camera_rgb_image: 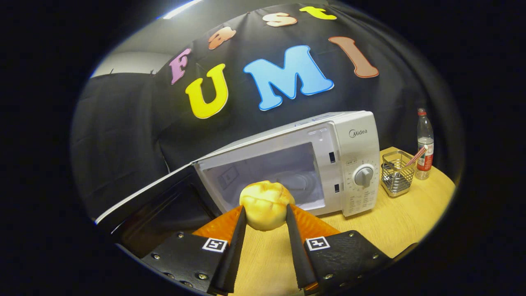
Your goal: Open the microwave, put the food inside, and close the microwave door.
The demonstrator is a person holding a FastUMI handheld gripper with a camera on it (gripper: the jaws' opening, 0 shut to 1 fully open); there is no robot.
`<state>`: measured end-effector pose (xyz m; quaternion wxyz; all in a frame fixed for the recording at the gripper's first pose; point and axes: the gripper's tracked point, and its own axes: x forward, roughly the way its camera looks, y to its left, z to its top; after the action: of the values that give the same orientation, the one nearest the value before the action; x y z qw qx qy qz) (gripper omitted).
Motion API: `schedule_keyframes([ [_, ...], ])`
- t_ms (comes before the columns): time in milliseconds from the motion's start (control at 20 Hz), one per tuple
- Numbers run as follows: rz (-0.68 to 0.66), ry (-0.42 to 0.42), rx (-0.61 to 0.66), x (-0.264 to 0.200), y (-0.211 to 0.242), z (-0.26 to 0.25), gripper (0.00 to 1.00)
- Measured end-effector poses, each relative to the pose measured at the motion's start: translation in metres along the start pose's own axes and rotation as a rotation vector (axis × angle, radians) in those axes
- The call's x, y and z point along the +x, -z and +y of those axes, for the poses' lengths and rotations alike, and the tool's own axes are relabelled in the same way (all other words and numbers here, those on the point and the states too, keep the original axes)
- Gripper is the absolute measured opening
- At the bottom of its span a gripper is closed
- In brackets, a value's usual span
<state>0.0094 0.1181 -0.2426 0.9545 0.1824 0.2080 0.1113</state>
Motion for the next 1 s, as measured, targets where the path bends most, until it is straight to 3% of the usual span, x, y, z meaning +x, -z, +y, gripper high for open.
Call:
schedule_keyframes([
  [450, 0.072, 0.024, 0.194, 0.1, 0.019, 0.014, 0.55],
  [600, 0.042, 0.078, 0.154, 0.122, 0.032, 0.01, 0.55],
  [1000, 0.016, 0.12, 0.107, 0.157, 0.039, 0.001, 0.55],
])
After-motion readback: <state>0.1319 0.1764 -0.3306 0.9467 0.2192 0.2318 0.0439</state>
